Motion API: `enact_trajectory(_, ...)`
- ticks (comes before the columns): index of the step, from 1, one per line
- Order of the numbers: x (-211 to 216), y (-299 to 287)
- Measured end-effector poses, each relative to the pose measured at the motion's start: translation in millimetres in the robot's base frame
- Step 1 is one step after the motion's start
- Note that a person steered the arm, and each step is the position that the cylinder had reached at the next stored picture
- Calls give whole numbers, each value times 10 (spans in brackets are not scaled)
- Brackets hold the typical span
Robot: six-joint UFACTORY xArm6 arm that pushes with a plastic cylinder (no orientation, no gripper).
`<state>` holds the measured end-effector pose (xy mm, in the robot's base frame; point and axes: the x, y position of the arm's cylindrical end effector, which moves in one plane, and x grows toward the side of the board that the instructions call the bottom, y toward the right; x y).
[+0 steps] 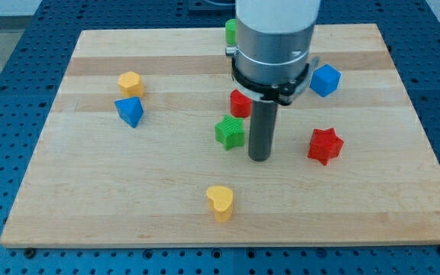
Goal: Move the green star towards the bottom left of the red circle
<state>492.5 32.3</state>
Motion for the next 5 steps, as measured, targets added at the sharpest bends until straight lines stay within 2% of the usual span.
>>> enact_trajectory(2,-426,-906)
enact_trajectory(3,-744,-887)
enact_trajectory(4,-777,-1097)
enact_trajectory(5,-389,-951)
